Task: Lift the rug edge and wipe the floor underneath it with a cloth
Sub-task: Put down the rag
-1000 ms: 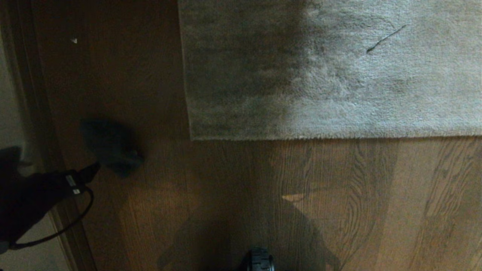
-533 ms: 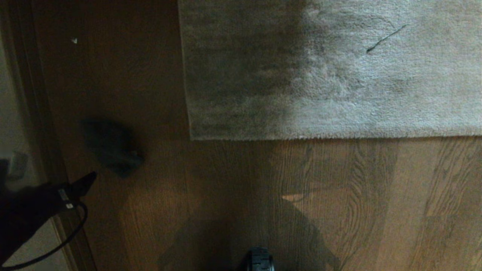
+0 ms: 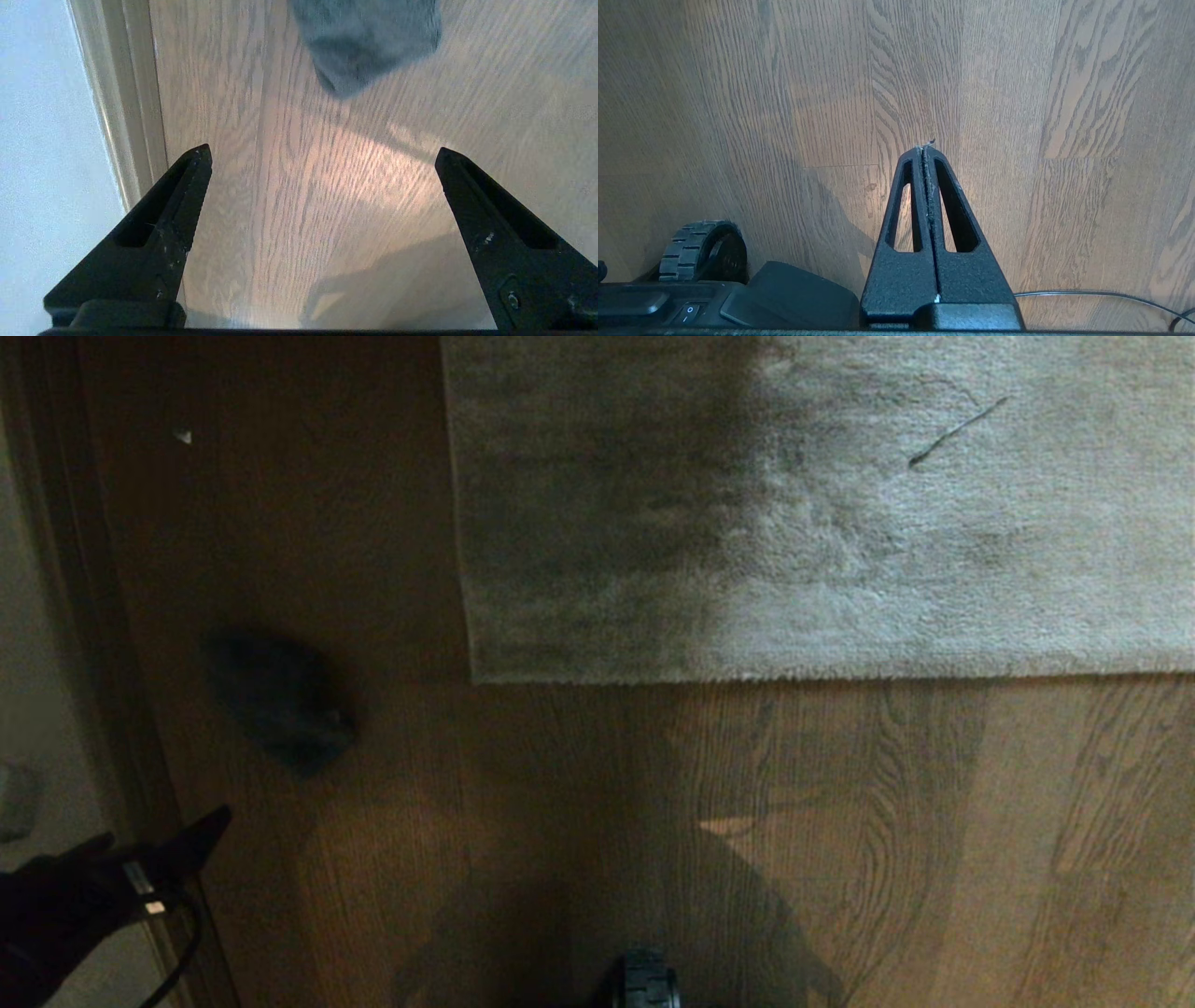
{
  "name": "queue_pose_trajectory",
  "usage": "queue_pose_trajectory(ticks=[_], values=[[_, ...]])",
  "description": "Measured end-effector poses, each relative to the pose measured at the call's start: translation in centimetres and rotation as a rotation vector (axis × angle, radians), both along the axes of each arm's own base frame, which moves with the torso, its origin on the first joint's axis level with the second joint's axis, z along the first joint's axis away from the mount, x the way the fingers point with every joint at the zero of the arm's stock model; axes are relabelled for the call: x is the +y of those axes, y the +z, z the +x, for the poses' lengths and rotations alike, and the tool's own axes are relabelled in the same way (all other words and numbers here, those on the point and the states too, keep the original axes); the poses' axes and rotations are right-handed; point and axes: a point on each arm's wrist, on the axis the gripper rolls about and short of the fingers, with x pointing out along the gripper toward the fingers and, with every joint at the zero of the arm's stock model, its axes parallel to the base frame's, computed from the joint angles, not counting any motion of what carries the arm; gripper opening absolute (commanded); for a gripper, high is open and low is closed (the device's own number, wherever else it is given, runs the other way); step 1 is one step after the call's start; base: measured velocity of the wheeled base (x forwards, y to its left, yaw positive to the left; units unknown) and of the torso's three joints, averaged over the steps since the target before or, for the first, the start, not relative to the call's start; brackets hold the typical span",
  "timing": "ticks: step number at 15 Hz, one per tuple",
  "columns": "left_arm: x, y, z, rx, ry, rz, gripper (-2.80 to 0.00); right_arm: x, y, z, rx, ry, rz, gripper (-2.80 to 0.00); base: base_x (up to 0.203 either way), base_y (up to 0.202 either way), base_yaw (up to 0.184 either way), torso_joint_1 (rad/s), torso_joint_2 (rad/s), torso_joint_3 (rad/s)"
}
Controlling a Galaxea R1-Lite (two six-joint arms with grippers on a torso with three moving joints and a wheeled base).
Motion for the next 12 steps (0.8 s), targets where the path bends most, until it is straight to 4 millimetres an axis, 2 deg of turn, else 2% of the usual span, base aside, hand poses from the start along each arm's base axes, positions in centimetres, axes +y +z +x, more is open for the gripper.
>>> queue_pose_trajectory(ticks=[4,5,12], values=[[-0.20,-0.02,-0.73,-0.001,-0.001,0.000,0.00,0.00,0.00,0.00,0.000,0.000,0.000,-2.80,0.000,0.000,0.000,0.000,0.00,0.000],[-0.21,0.03,-0.78,-0.005,-0.001,0.002,-2.80,0.00,0.00,0.00,0.000,0.000,0.000,-2.80,0.000,0.000,0.000,0.000,0.00,0.000],[-0.29,0.21,-1.07,-0.014,0.000,0.003,-2.80,0.00,0.00,0.00,0.000,0.000,0.000,-2.80,0.000,0.000,0.000,0.000,0.00,0.000]])
